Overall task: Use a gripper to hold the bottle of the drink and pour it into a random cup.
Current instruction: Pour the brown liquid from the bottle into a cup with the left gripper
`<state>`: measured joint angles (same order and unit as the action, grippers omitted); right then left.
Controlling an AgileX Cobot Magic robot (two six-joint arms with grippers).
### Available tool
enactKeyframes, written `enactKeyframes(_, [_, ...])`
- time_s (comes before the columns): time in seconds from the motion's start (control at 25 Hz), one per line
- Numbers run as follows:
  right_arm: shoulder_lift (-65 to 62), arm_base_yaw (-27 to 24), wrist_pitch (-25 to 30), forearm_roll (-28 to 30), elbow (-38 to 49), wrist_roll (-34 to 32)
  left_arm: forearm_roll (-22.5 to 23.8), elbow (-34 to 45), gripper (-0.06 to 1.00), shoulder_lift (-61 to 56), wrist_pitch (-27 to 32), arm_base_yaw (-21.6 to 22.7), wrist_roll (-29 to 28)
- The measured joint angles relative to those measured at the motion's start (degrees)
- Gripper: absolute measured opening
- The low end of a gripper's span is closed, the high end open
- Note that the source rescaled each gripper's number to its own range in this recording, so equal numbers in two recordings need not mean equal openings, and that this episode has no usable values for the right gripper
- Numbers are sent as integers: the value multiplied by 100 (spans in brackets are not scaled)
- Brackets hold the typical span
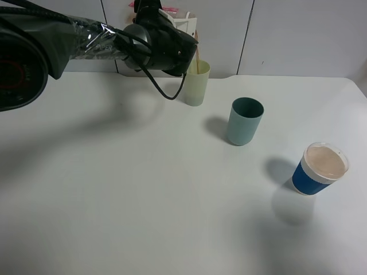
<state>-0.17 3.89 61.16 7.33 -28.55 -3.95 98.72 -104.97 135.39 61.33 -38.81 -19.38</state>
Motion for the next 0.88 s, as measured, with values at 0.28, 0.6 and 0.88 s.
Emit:
enactKeyframes(0.28, [0, 0, 0, 5, 0, 0, 0, 0, 0, 0, 17, 0, 2])
enactKeyframes(0.6, [0, 0, 0, 5, 0, 0, 4, 0, 0, 0, 44, 0, 2])
enactKeyframes(0.88, [0, 0, 0, 5, 0, 0, 4, 0, 0, 0, 44, 0, 134])
